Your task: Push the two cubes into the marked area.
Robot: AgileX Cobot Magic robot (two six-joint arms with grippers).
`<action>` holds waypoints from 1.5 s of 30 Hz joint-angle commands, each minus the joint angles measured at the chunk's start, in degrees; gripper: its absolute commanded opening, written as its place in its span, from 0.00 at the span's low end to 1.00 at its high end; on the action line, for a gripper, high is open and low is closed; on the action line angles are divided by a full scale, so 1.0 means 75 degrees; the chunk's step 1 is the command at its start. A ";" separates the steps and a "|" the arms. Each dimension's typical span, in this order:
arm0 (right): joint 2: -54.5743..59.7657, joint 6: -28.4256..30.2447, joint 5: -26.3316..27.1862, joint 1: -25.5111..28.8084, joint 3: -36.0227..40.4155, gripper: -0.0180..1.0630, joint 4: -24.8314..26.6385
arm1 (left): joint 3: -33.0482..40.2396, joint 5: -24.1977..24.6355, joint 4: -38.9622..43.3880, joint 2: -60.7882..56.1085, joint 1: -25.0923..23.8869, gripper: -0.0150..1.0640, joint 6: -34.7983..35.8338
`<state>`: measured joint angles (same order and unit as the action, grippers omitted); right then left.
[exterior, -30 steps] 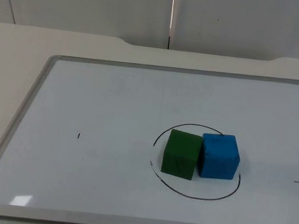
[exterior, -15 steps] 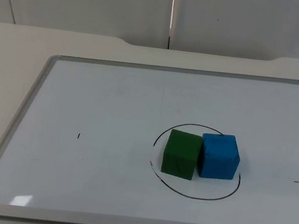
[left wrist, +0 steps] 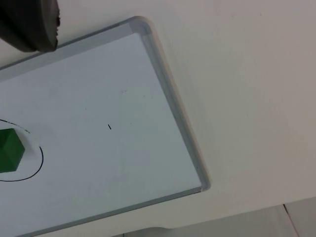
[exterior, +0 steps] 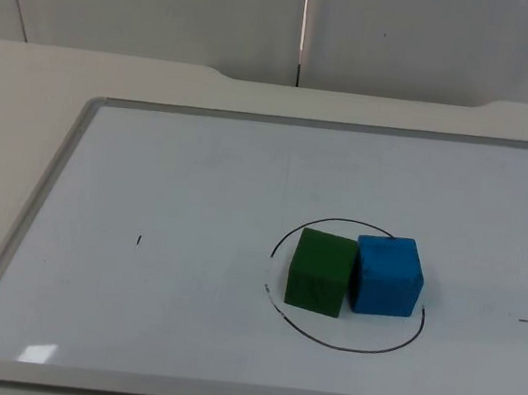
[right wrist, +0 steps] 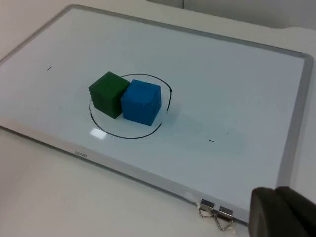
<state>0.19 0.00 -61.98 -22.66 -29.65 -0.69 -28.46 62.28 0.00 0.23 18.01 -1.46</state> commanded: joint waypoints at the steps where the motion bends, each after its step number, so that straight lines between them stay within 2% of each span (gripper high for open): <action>1: -0.0025 0.0105 0.0017 0.0015 0.0018 0.01 -0.0065 | 0.0030 -0.0078 0.0045 -0.0031 -0.0018 0.01 0.0051; 17: -0.0025 0.0105 0.0017 0.0015 0.0018 0.02 -0.0064 | 0.0030 -0.0078 0.0056 -0.0031 -0.0018 0.01 0.0063; 20: -0.0025 0.0105 0.0017 0.0015 0.0018 0.16 -0.0064 | 0.0030 -0.0078 0.0056 -0.0031 -0.0018 0.01 0.0063; 22: -0.0025 0.0105 0.0017 0.0015 0.0018 0.33 -0.0064 | 0.0030 -0.0078 0.0056 -0.0031 -0.0018 0.01 0.0063; 23: -0.0025 0.0105 0.0017 0.0015 0.0018 0.33 -0.0064 | 0.0030 -0.0078 0.0056 -0.0031 -0.0018 0.01 0.0063; 27: -0.0025 0.0105 0.0017 0.0015 0.0018 0.72 -0.0064 | 0.0030 -0.0078 0.0054 -0.0031 -0.0018 0.03 0.0063; 28: -0.0025 0.0105 0.0017 0.0015 0.0018 0.72 -0.0064 | 0.0030 -0.0078 0.0054 -0.0031 -0.0018 0.03 0.0063; 30: -0.0025 0.0105 0.0017 0.0015 0.0018 0.84 -0.0064 | 0.0030 -0.0078 0.0054 -0.0031 -0.0018 0.10 0.0063; 32: -0.0025 0.0105 0.0017 0.0015 0.0018 0.91 -0.0064 | 0.0030 -0.0078 0.0054 -0.0031 -0.0018 0.22 0.0063; 34: -0.0025 0.0105 0.0017 0.0015 0.0018 0.91 -0.0064 | 0.0030 -0.0078 0.0054 -0.0031 -0.0018 0.37 0.0063; 35: -0.0025 0.0105 0.0017 0.0015 0.0018 0.91 -0.0064 | 0.0030 -0.0078 0.0054 -0.0031 -0.0018 0.37 0.0063; 39: -0.0025 0.0063 0.0017 0.0015 0.0018 0.91 -0.0064 | 0.0030 -0.0078 0.0054 -0.0031 -0.0018 0.69 0.0063; 40: -0.0025 0.0063 0.0017 0.0015 0.0018 0.91 -0.0064 | 0.0030 -0.0078 0.0054 -0.0031 -0.0018 0.74 0.0063; 41: -0.0025 0.0063 0.0017 0.0015 0.0018 0.91 -0.0064 | 0.0030 -0.0078 0.0054 -0.0031 -0.0018 0.78 0.0063; 45: -0.0025 0.0065 0.0017 0.0015 0.0018 0.94 -0.0064 | 0.0030 -0.0078 0.0054 -0.0031 -0.0018 0.83 0.0063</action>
<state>0.19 0.00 -62.07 -22.66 -29.65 -0.92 -28.46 62.28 0.00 0.23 18.01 -1.46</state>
